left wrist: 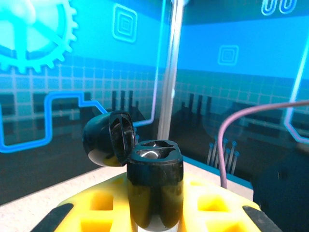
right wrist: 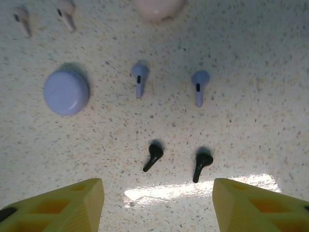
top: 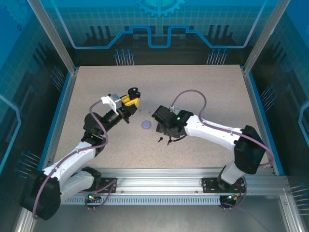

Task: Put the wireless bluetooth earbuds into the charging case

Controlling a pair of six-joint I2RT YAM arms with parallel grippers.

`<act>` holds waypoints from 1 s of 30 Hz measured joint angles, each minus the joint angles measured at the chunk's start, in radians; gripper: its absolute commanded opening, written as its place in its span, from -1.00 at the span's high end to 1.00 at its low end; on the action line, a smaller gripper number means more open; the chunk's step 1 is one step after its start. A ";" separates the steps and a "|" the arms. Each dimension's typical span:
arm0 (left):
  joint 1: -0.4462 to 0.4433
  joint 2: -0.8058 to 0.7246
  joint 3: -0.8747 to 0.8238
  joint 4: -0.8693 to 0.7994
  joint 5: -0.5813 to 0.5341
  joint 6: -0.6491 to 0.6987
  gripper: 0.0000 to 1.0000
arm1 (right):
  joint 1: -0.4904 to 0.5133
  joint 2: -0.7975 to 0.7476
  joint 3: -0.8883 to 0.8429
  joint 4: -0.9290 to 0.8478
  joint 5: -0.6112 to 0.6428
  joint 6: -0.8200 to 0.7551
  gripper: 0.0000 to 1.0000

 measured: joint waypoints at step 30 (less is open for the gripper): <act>-0.005 -0.005 -0.050 0.163 -0.184 0.018 1.00 | 0.055 0.345 0.156 -0.065 -0.019 0.272 0.17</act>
